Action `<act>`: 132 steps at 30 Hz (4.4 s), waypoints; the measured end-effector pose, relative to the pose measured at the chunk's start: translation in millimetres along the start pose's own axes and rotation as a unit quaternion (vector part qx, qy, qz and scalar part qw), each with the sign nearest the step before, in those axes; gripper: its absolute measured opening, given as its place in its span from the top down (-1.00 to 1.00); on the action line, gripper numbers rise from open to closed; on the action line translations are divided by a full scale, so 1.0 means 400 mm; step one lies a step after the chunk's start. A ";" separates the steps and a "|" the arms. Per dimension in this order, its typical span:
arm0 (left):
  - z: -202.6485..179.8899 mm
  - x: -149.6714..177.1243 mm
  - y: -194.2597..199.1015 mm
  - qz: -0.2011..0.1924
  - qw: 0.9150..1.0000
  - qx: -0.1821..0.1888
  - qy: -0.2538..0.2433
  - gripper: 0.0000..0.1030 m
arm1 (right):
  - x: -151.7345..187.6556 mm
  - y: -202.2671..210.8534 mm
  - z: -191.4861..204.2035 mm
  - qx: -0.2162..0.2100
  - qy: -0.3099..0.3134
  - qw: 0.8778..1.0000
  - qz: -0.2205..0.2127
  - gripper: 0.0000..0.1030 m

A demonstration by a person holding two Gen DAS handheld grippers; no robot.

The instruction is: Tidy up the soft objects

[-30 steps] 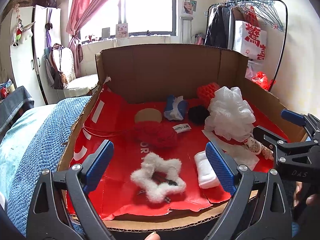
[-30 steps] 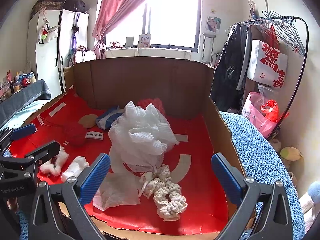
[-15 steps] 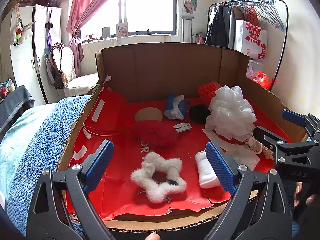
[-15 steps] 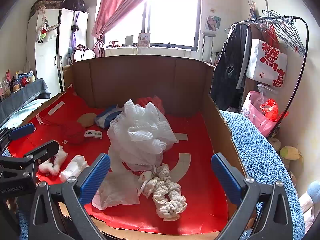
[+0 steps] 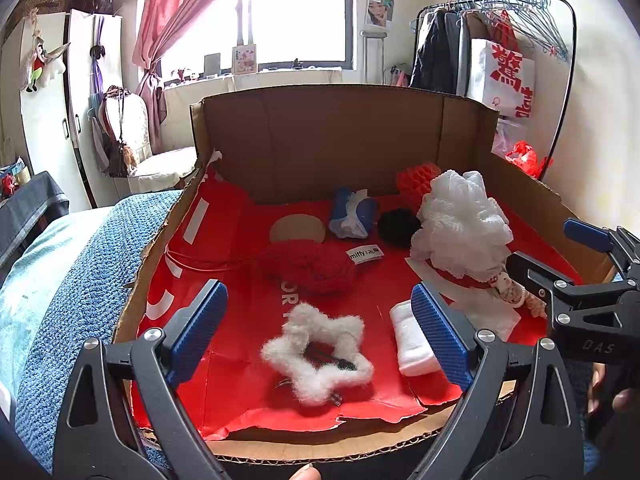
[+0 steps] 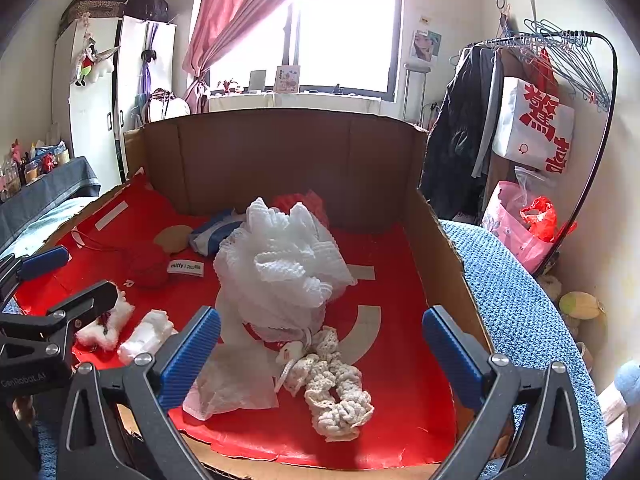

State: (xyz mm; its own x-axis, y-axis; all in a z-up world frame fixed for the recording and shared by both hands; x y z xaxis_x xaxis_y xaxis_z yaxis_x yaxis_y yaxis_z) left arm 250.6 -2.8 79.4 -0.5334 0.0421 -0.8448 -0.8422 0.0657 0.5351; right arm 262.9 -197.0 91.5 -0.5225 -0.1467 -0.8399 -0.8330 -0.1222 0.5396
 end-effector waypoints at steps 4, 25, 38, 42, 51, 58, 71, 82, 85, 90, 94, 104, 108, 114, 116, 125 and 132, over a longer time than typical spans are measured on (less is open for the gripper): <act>0.000 0.000 0.000 0.000 1.000 0.000 0.000 -0.83 | -0.001 0.000 0.001 0.000 -0.001 1.000 -0.001 -1.00; 0.003 0.005 -0.002 0.002 1.000 -0.001 0.000 -0.83 | -0.001 0.000 0.003 0.000 0.000 1.000 0.000 -1.00; 0.003 0.005 -0.002 0.002 1.000 -0.002 0.000 -0.83 | 0.000 0.001 0.000 0.001 0.000 1.000 0.000 -1.00; 0.002 0.003 -0.002 0.002 1.000 -0.001 -0.001 -0.83 | 0.000 0.000 0.003 0.000 0.000 1.000 0.000 -1.00; 0.003 0.004 -0.002 0.002 1.000 -0.002 -0.001 -0.83 | 0.000 0.000 0.003 0.001 0.001 1.000 0.000 -1.00; 0.003 0.007 0.012 -0.009 1.000 -0.008 -0.002 -0.83 | -0.005 0.017 0.003 0.008 0.004 1.000 -0.013 -1.00; 0.016 -0.006 0.172 -0.031 0.999 -0.019 -0.005 -0.83 | -0.043 0.199 -0.005 0.014 0.009 0.998 -0.053 -1.00; 0.014 0.062 0.271 0.012 1.000 0.000 0.009 -0.83 | 0.032 0.311 0.009 0.018 0.016 0.999 -0.028 -1.00; 0.011 0.094 0.277 0.031 0.999 0.006 0.016 -0.83 | 0.072 0.310 0.009 0.009 0.005 1.000 -0.003 -1.00; -0.003 0.157 0.262 0.067 0.998 0.013 0.018 -0.83 | 0.141 0.286 0.016 -0.009 -0.011 0.999 0.044 -1.00; -0.013 0.201 0.240 0.094 0.995 0.013 0.017 -0.83 | 0.193 0.253 0.022 -0.015 -0.018 0.997 0.079 -1.00; -0.023 0.250 0.193 0.142 0.990 0.005 0.025 -0.83 | 0.266 0.189 0.007 -0.007 -0.038 0.988 0.146 -1.00; -0.033 0.257 0.180 0.151 0.988 -0.014 0.015 -0.88 | 0.273 0.185 0.006 -0.006 -0.042 0.988 0.149 -1.00; -0.040 0.256 0.166 0.160 0.987 -0.021 0.013 -0.98 | 0.279 0.178 0.013 0.003 -0.038 0.987 0.153 -1.00; -0.040 0.256 0.162 0.162 0.986 -0.023 0.014 -1.00 | 0.278 0.176 0.010 0.003 -0.041 0.987 0.155 -1.00; -0.040 0.252 0.152 0.166 0.986 -0.027 0.015 -1.00 | 0.276 0.166 0.006 0.002 -0.047 0.986 0.160 -1.00; -0.037 0.255 0.154 0.164 0.986 -0.025 0.017 -1.00 | 0.278 0.166 0.002 0.000 -0.048 0.986 0.159 -1.00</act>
State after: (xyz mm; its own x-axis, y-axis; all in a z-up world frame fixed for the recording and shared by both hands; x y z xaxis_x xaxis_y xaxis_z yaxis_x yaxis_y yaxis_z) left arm 143.2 -9.1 26.3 -0.7798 0.0192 -0.6258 -0.6258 0.0057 0.7800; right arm 149.2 -220.7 34.0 -0.7725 -0.0833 -0.6295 -0.6239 -0.0847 0.7769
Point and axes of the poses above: each gripper's, at about its wrist camera, not at the fingertips, and y roughly against the way its jaws point, z to its left, x to its underside, the point moved 2 cm from there along -y, roughly the way its jaws point, and after that the axes turned 1 degree about y, right-handed, at the moved point
